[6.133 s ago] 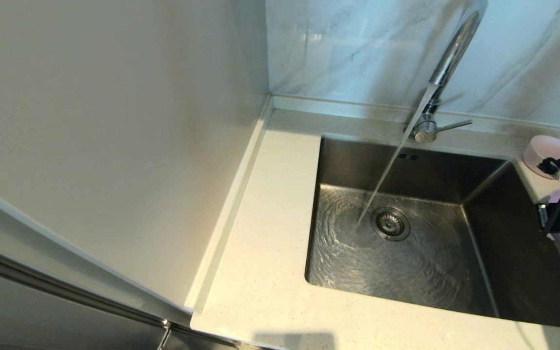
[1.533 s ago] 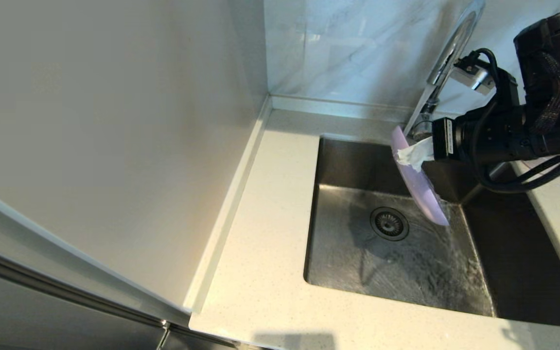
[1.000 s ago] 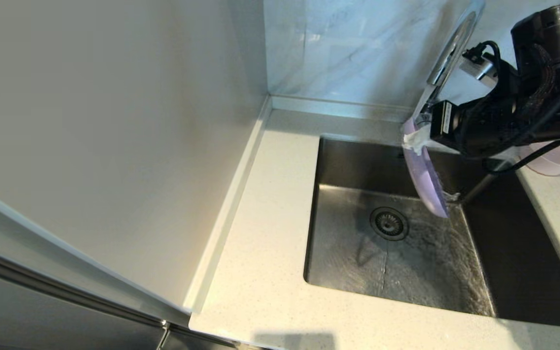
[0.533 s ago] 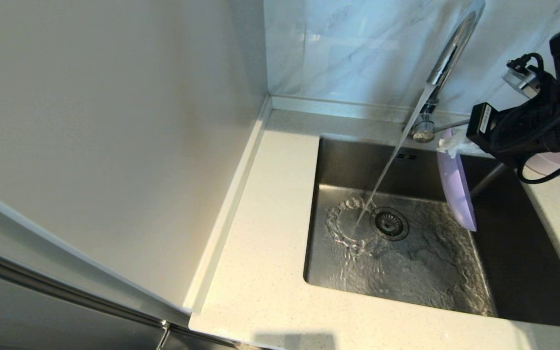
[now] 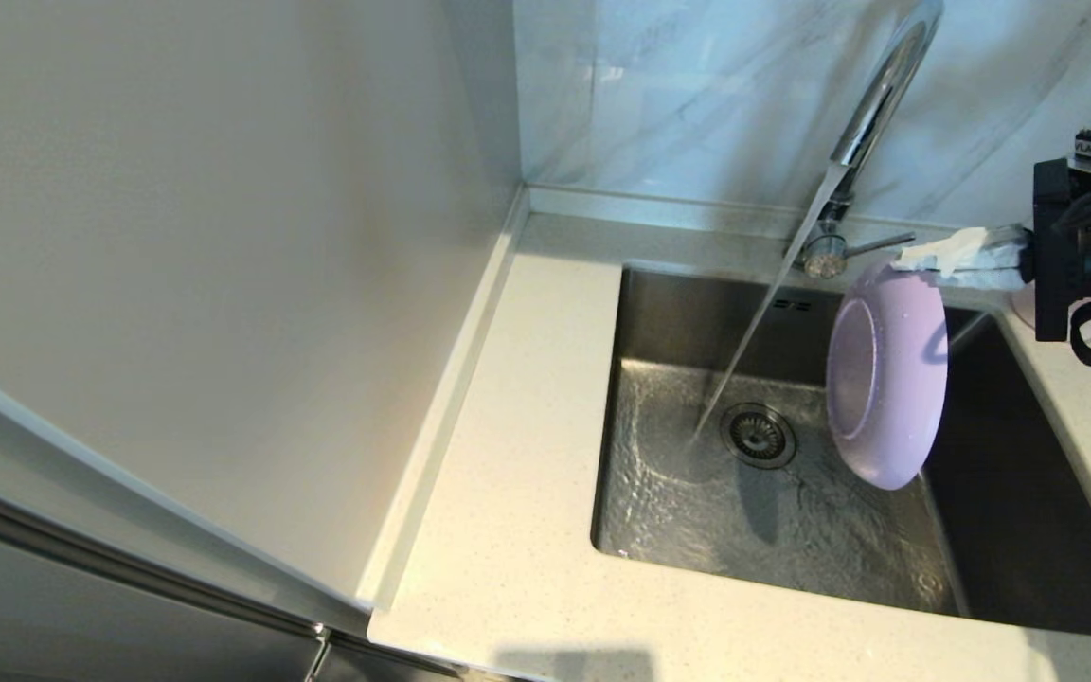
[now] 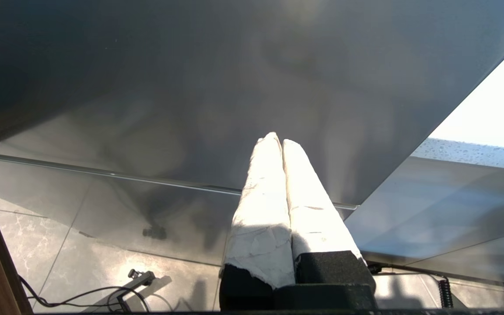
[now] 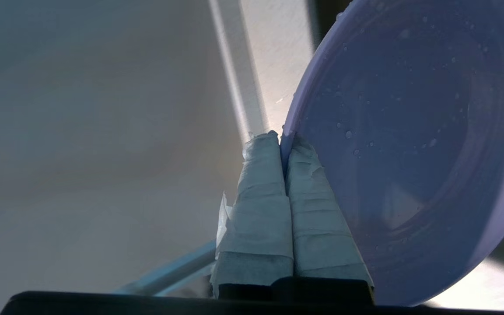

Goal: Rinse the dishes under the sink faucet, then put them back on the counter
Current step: Rinse the plate

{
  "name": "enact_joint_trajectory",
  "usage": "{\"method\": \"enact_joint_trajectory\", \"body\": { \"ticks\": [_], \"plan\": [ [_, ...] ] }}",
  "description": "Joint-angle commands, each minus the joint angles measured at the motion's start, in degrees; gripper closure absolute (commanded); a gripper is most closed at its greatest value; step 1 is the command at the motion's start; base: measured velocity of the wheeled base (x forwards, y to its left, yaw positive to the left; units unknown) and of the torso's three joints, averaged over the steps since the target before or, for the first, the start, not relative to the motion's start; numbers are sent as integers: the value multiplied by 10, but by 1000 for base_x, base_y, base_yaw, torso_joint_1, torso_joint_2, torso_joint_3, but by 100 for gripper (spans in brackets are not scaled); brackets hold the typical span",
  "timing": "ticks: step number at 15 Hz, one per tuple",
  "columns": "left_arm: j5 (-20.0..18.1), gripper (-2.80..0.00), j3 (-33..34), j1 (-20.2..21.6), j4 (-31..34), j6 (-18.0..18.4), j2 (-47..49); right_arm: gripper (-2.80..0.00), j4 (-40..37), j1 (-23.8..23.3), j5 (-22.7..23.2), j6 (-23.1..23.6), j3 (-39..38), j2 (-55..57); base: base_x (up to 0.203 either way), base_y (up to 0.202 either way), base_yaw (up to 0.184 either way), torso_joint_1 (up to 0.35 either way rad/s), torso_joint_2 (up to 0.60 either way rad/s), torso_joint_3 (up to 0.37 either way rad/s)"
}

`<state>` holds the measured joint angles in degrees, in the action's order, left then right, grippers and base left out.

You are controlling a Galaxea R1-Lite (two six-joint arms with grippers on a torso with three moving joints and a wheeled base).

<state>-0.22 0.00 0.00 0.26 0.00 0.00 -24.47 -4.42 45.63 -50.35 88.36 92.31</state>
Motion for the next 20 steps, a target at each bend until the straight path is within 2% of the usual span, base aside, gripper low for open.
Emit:
{"method": "enact_joint_trajectory", "body": {
  "ticks": [1, 4, 8, 12, 14, 20],
  "plan": [
    [0, 0, 0, 0, 0, 0, 0, 0, -1, -9, 20, -57, -15, 7, 0, 0, 0, 0, 0, 0],
    [0, 0, 0, 0, 0, 0, 0, 0, 15, -12, 23, -87, -50, 5, 0, 0, 0, 0, 0, 0],
    [0, 0, 0, 0, 0, 0, 0, 0, 137, -11, 47, -206, -41, 40, 0, 0, 0, 0, 0, 0],
    [0, 0, 0, 0, 0, 0, 0, 0, 214, -1, 61, -326, -6, 70, 0, 0, 0, 0, 0, 0],
    [0, 0, 0, 0, 0, 0, 0, 0, 250, 0, 61, -344, -5, 84, 0, 0, 0, 0, 0, 0],
    [0, 0, 0, 0, 0, 0, 0, 0, 294, 0, 58, -343, 9, 120, 0, 0, 0, 0, 0, 0]
  ]
}}
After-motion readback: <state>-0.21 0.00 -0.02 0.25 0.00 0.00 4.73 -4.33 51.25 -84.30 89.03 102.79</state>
